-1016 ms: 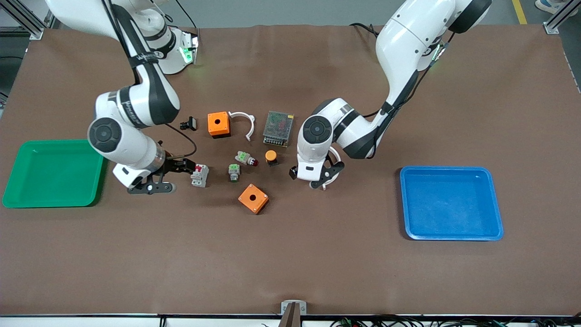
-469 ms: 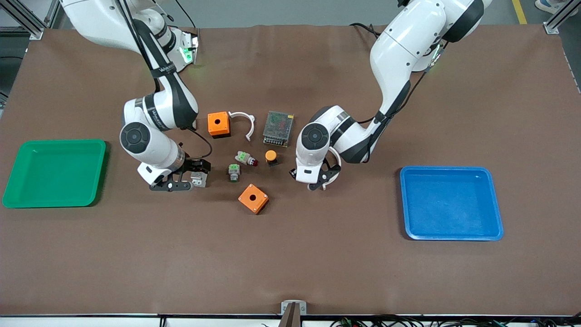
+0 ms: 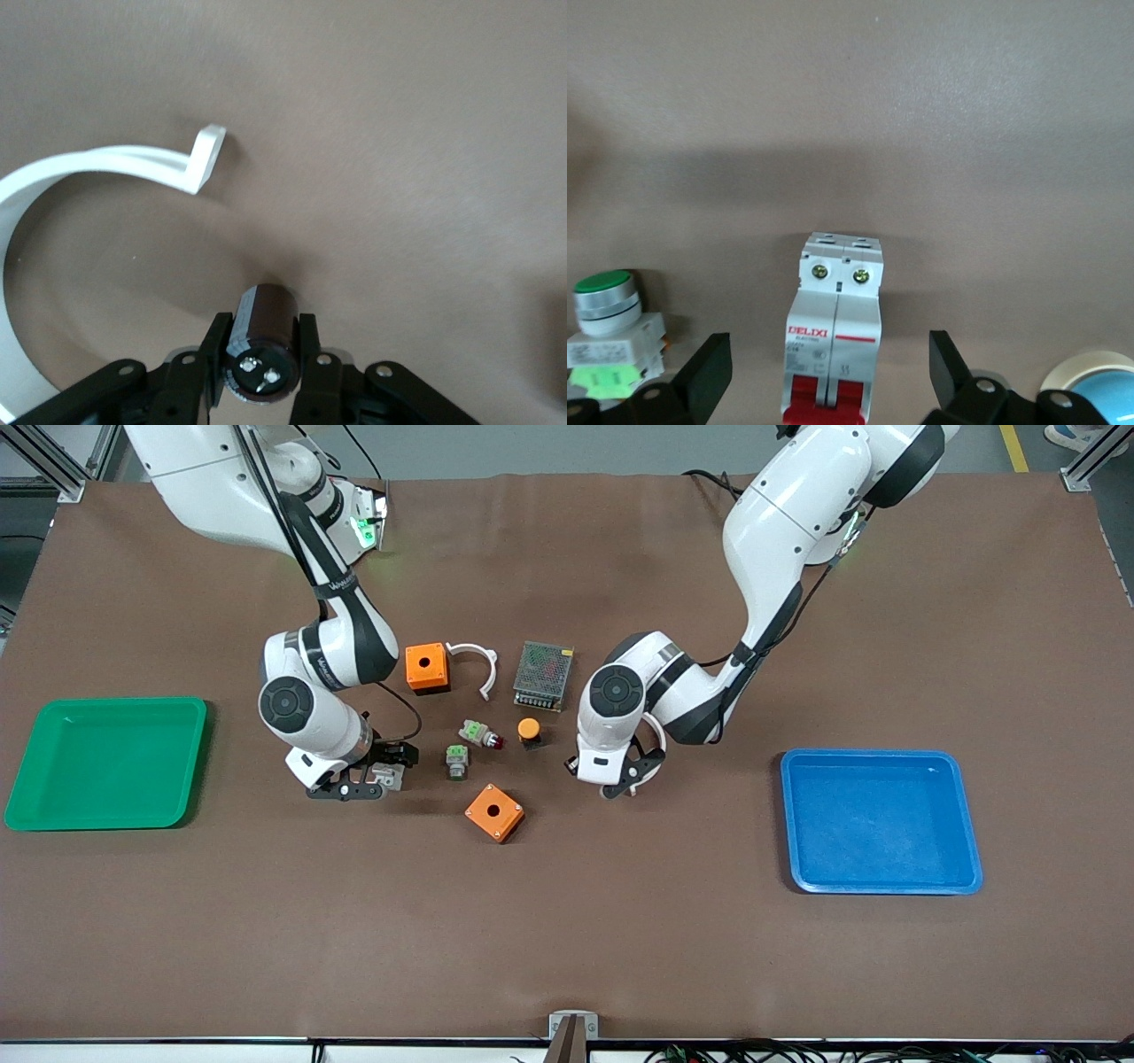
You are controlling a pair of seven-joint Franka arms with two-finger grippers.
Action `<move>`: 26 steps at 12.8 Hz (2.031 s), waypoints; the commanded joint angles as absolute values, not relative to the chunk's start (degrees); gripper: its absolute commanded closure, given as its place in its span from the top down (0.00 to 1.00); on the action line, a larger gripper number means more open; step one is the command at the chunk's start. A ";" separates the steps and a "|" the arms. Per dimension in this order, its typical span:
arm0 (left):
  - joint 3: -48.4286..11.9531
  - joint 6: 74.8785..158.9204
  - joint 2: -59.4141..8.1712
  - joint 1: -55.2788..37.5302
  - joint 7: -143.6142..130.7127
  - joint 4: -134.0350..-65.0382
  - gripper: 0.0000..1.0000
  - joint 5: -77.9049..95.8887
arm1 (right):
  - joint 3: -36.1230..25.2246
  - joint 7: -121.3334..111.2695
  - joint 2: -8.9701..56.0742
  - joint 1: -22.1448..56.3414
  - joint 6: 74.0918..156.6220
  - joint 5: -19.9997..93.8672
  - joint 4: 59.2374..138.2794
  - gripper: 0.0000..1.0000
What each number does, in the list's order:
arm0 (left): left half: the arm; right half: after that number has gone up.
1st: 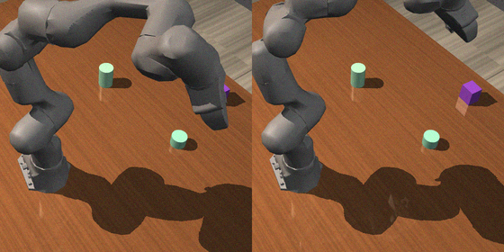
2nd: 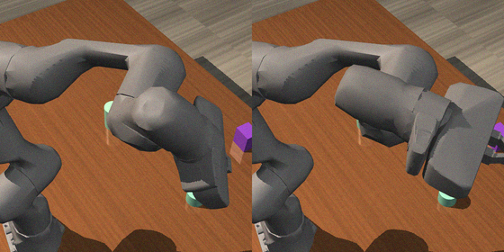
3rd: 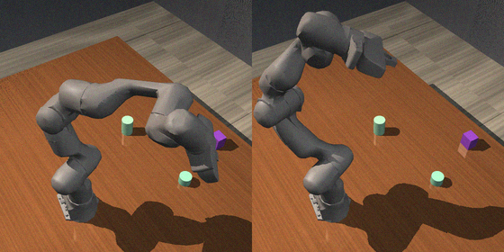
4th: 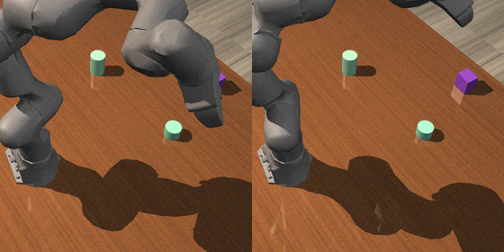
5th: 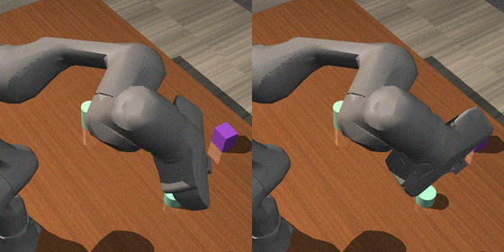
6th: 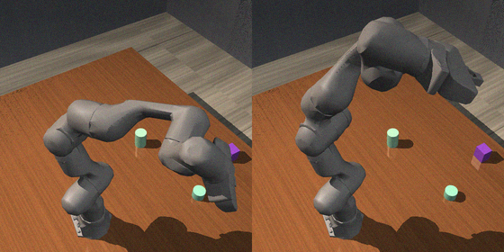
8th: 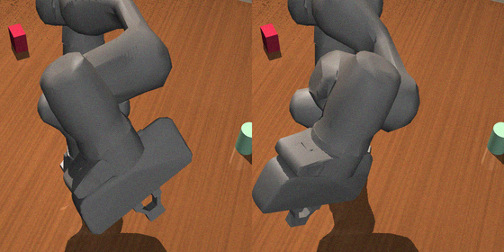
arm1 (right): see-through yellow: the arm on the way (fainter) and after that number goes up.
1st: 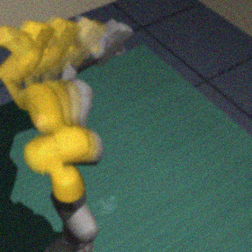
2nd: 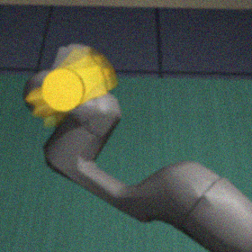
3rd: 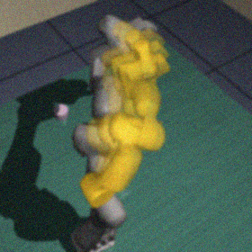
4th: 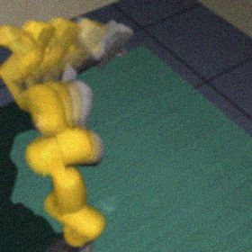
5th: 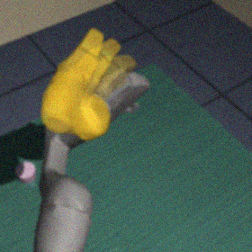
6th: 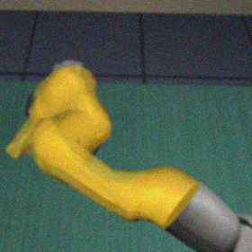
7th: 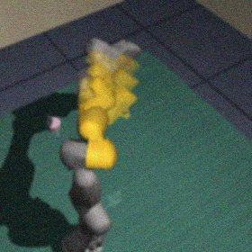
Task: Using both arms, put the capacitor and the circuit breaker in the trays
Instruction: 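Carry the breaker to the green tray while the left gripper carries the capacitor, then lower the breaker into the green tray while the left gripper releases the capacitor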
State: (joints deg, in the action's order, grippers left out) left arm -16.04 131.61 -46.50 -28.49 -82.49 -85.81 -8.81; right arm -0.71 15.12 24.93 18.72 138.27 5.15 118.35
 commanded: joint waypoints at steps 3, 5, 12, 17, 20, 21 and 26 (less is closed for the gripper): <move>-14.41 120.88 -35.53 -23.31 -77.73 -85.96 0.01 -14.50 | -1.05 16.78 24.52 19.07 138.43 6.33 118.48 0.47; -14.50 117.61 -32.71 -19.44 -69.64 -86.13 0.01 -14.33 | -1.05 17.23 24.43 18.81 137.99 6.33 118.04 0.32; -14.59 117.85 -30.23 -4.68 -47.50 -90.96 0.00 -14.68 | -1.58 15.22 20.13 12.16 120.56 5.63 109.37 0.24; -14.77 129.08 -31.11 7.79 -34.12 -98.68 0.00 -14.59 | -1.58 -2.25 19.86 -3.84 103.28 0.64 96.43 0.24; -14.68 136.22 -35.32 14.57 -25.25 -100.81 0.00 -14.59 | -1.49 -12.19 20.56 -13.68 103.97 -4.83 94.84 0.24; -14.59 137.88 -36.81 15.89 -23.40 -100.72 0.00 -14.68 | -1.49 -15.70 21.44 -16.84 105.02 -4.83 93.88 0.24; -14.59 138.08 -37.70 18.72 -18.28 -101.07 0.02 -14.59 | -1.41 -23.80 27.58 -27.05 113.70 -4.75 95.35 0.25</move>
